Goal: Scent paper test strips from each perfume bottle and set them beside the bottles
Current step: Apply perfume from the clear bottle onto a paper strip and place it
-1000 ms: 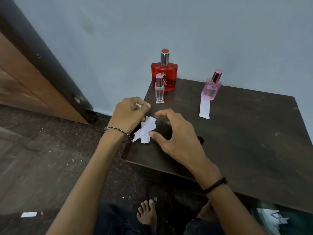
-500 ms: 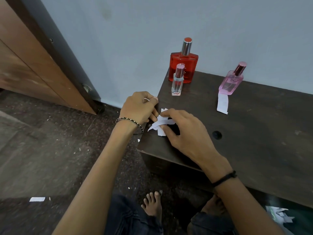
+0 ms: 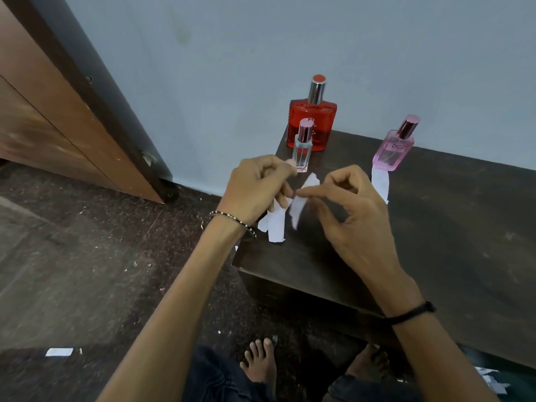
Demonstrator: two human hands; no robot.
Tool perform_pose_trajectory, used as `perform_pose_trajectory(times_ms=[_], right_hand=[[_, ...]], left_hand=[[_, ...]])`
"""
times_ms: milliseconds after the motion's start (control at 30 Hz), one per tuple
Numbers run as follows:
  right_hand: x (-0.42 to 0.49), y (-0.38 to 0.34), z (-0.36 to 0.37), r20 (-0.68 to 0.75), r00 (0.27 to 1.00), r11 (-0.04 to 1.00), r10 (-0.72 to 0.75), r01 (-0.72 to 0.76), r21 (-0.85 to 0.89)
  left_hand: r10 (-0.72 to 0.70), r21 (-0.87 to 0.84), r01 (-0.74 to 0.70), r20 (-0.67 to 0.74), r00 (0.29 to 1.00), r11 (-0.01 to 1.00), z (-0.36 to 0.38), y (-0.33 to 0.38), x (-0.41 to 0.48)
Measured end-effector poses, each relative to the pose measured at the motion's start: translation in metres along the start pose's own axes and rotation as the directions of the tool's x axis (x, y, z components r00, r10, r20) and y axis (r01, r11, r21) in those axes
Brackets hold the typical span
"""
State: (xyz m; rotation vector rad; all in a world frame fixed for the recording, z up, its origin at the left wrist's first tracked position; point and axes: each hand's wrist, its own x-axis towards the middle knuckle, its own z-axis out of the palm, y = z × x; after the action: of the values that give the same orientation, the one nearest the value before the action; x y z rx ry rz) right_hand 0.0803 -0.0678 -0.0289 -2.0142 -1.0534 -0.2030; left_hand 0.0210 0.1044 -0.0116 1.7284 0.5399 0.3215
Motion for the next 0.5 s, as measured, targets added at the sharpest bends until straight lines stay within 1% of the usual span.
perform_pose_trajectory(times_ms=[100,167,233,367,433,500], right_hand=[[-0.001,0.006,-0.01,-0.008,0.999,0.995,0.046,-0.045,0.092],[0.0,0.009,-0.013,-0.024,0.996,0.987,0.089,-0.085,0.136],[0.001,0.012,-0.015,-0.02,0.991,0.974,0.133,-0.127,0.186],[0.001,0.016,-0.016,0.024,0.976,0.928,0.216,-0.212,0.307],[0.0,0.017,-0.016,0.038,0.962,0.889,0.271,-0.265,0.374],[0.0,0.016,-0.017,0.049,0.947,0.84,0.318,-0.306,0.449]], left_hand=[[-0.037,-0.088,0.049,0.135,0.99,0.995,0.011,0.008,-0.003],[-0.065,-0.15,0.095,0.194,0.979,0.984,0.016,0.013,-0.004],[-0.074,-0.177,0.116,0.23,0.97,0.977,0.019,0.015,-0.004],[-0.08,-0.126,0.118,0.271,0.959,0.985,0.02,0.014,-0.004],[-0.086,-0.168,0.146,0.32,0.944,0.975,0.019,0.012,-0.004],[-0.06,-0.226,0.151,0.365,0.929,0.962,0.017,0.009,-0.005]])
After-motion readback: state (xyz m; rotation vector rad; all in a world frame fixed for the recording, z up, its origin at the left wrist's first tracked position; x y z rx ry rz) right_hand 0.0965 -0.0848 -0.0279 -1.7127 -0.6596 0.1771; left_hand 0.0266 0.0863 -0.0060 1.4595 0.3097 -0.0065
